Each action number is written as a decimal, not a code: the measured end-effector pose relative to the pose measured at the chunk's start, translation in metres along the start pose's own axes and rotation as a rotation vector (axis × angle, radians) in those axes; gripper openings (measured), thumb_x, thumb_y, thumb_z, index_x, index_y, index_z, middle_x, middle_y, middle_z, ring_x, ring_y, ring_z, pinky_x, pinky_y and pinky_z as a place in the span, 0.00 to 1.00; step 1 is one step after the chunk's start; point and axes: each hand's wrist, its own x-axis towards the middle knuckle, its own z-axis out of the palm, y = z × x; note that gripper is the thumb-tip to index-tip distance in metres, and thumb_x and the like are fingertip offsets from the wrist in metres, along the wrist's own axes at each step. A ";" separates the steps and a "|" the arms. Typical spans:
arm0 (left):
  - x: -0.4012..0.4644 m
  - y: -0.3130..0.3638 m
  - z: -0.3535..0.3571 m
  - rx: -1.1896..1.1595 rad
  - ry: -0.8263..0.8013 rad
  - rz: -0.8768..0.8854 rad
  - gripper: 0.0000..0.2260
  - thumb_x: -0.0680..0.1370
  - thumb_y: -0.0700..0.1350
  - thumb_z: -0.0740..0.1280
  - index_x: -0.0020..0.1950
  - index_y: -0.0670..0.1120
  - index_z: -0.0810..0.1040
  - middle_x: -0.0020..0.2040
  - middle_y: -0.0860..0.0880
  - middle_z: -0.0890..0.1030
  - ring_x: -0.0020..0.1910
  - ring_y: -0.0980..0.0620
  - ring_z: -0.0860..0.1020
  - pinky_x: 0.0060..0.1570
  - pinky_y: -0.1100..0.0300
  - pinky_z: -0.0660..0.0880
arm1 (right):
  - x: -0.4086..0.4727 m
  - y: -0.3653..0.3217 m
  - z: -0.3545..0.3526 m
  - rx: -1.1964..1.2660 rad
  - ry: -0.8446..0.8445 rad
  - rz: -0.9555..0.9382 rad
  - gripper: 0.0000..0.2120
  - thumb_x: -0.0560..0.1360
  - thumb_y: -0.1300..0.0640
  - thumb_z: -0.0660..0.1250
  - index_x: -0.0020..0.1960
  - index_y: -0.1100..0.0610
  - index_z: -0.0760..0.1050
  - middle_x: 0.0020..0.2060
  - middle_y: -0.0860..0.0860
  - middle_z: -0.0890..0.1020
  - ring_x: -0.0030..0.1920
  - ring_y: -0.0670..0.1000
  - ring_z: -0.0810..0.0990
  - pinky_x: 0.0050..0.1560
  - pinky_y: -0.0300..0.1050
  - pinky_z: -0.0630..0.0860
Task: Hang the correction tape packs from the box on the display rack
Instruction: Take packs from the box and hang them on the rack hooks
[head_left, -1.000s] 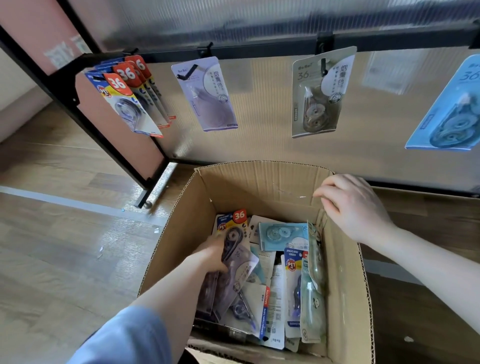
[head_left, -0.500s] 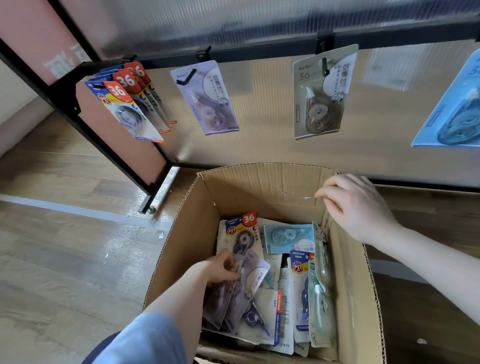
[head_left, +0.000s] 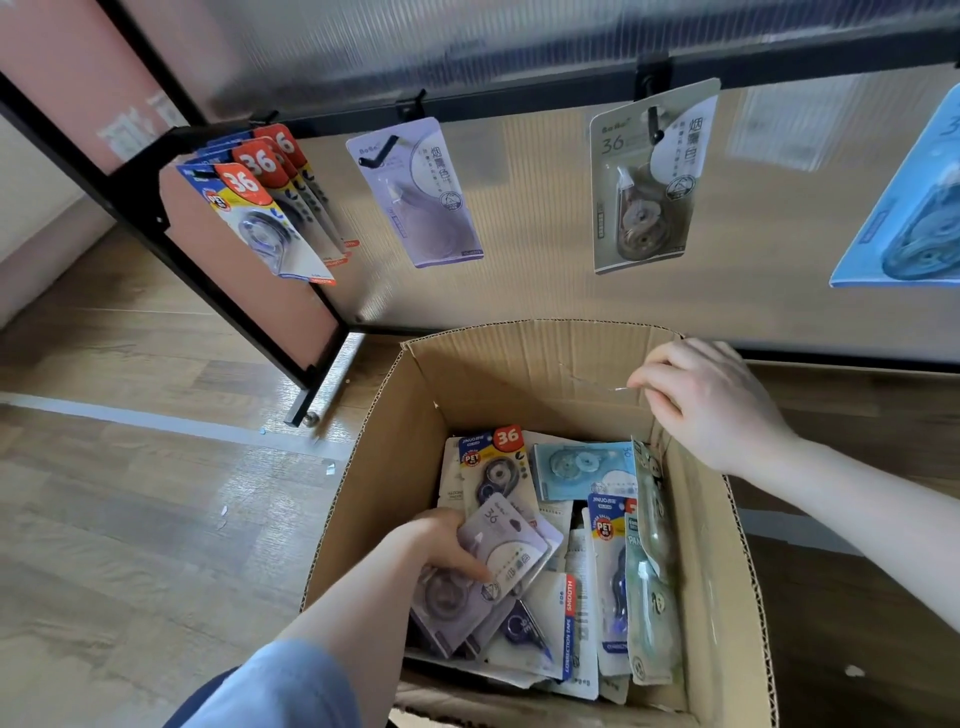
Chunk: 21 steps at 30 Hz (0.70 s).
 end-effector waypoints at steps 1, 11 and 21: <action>-0.001 -0.001 0.000 0.007 0.000 0.010 0.24 0.67 0.54 0.77 0.58 0.47 0.73 0.57 0.50 0.78 0.55 0.51 0.77 0.52 0.59 0.77 | 0.001 -0.001 0.000 -0.007 -0.009 0.000 0.07 0.70 0.66 0.70 0.45 0.57 0.81 0.41 0.52 0.80 0.45 0.57 0.77 0.49 0.52 0.71; -0.018 -0.012 -0.027 -0.234 0.453 0.159 0.24 0.66 0.47 0.78 0.57 0.44 0.74 0.54 0.48 0.80 0.53 0.50 0.78 0.49 0.56 0.75 | 0.015 -0.021 0.004 -0.253 -0.274 -0.049 0.09 0.76 0.58 0.61 0.52 0.53 0.79 0.46 0.50 0.80 0.50 0.54 0.76 0.60 0.49 0.62; -0.011 -0.027 -0.032 -0.346 0.517 0.190 0.20 0.70 0.44 0.75 0.57 0.41 0.73 0.55 0.46 0.80 0.54 0.48 0.78 0.55 0.49 0.75 | 0.021 -0.056 0.016 -0.284 -0.525 0.079 0.14 0.80 0.49 0.56 0.59 0.53 0.74 0.53 0.51 0.77 0.56 0.53 0.75 0.57 0.47 0.70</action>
